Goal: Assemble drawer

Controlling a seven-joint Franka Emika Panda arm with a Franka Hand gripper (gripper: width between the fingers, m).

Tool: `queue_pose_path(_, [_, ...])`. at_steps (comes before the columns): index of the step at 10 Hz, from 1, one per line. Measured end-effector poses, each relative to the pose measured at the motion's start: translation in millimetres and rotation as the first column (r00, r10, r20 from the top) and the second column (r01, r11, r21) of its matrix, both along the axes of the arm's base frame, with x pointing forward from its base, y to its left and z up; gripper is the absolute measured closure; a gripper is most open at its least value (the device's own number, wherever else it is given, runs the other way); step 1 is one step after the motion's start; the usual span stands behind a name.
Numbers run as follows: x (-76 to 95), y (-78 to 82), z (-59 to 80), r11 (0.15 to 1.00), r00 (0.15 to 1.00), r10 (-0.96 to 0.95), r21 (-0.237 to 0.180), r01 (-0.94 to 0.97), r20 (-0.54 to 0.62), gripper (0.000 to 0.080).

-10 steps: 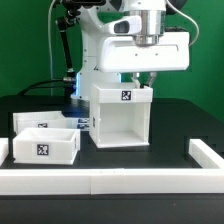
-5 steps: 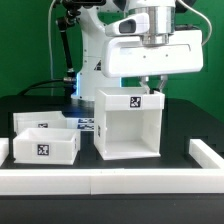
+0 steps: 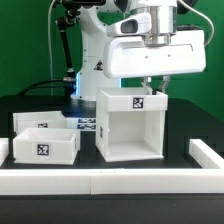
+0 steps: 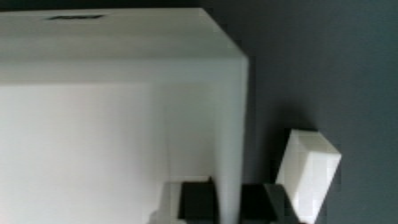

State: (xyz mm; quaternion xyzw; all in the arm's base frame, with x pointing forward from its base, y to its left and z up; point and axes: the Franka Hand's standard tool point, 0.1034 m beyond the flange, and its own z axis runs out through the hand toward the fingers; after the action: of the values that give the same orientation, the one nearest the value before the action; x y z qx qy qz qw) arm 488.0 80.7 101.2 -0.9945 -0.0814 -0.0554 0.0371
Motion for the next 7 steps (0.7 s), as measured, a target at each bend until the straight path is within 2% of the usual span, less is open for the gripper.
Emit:
queue_pose_path(5, [44.2, 2.3, 0.5, 1.000, 0.998, -0.001, 0.018, -0.001, 0.068, 0.0762])
queue_pose_path(7, [52.3, -9.3, 1.0, 0.998, 0.993, 0.056, 0.011, -0.057, 0.108, 0.0762])
